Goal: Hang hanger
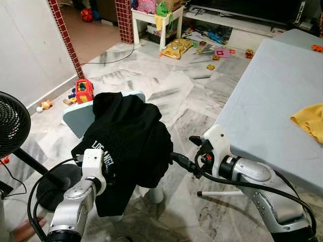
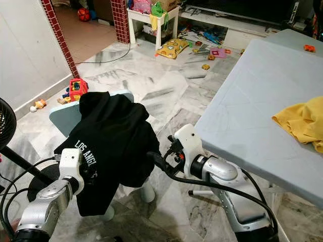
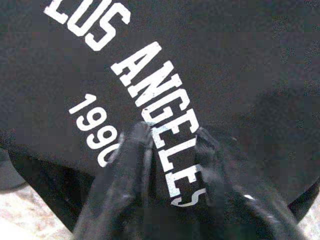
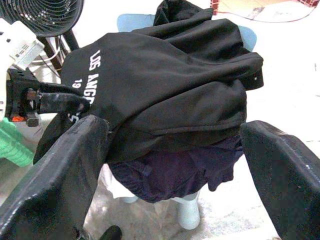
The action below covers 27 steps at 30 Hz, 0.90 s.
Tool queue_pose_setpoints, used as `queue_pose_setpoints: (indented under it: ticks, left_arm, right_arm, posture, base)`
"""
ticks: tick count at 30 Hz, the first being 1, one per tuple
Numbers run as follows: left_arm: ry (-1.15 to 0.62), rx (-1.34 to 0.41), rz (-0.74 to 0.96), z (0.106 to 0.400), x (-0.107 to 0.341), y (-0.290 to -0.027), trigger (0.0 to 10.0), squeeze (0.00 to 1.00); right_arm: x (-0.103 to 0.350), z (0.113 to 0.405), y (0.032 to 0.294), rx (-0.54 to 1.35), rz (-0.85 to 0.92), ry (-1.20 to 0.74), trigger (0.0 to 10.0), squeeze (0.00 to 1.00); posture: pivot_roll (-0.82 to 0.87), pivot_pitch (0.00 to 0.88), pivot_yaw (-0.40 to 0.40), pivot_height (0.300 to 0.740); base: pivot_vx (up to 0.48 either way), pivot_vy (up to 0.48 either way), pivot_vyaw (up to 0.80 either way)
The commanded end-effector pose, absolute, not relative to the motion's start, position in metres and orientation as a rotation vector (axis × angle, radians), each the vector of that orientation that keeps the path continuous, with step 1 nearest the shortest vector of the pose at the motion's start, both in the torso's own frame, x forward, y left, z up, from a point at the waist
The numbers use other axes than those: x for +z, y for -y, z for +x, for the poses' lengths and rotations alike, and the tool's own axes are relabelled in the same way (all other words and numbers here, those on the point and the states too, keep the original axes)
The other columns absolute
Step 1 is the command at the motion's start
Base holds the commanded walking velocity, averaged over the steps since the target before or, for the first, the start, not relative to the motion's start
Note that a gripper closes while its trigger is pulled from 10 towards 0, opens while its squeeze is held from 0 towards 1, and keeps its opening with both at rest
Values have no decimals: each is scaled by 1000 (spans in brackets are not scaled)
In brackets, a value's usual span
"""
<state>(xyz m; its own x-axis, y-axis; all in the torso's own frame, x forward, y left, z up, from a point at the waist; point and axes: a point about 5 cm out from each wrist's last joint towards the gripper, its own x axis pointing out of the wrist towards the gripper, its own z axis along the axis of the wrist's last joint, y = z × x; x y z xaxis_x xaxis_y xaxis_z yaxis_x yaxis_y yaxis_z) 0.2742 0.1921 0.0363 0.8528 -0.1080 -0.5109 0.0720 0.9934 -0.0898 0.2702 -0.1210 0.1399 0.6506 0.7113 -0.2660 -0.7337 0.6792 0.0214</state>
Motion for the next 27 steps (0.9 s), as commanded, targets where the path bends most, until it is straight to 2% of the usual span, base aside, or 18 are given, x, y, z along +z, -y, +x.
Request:
queue_pose_setpoints:
  ticks: [1, 10, 13, 14, 15, 16, 21, 27]
  left_arm:
    - [-534, -74, -61, 275, 37, -196, 0, 0]
    - [-504, -30, -60, 270, 36, -203, 0, 0]
    - [-398, -112, -33, 278, 52, -189, 0, 0]
    - [-364, -162, -32, 280, 58, -178, 8000, 0]
    - [-336, -242, -23, 281, 66, -157, 10000, 1000]
    - [-336, -242, -23, 281, 66, -157, 10000, 1000]
    - [-398, -317, -13, 271, 60, -122, 10000, 1000]
    - [-481, -326, 43, 271, 50, -119, 10000, 1000]
  right_arm:
    - [138, 271, 120, 819, -109, -272, 10000, 0]
    - [138, 273, 118, 818, -133, -263, 10000, 0]
    - [137, 273, 117, 822, -147, -260, 10000, 0]
    - [137, 273, 116, 823, -150, -257, 10000, 0]
    - [137, 273, 114, 825, -152, -252, 10000, 0]
    - [137, 273, 114, 825, -152, -252, 10000, 0]
    - [138, 275, 114, 824, -172, -242, 10000, 0]
    - [138, 275, 114, 825, -192, -233, 10000, 0]
  posture:
    - [-65, 103, -37, 740]
    - [-62, 103, -42, 740]
    - [-60, 102, -43, 740]
    - [-60, 101, -42, 740]
    - [-64, 99, -41, 740]
    - [-64, 99, -41, 740]
    - [-71, 99, -35, 740]
    - [-77, 97, -29, 740]
  base:
    - [0, 0, 0]
    - [0, 0, 0]
    - [0, 0, 0]
    - [0, 0, 0]
    - [0, 0, 0]
    - [0, 0, 0]
    - [0, 0, 0]
    - [0, 0, 0]
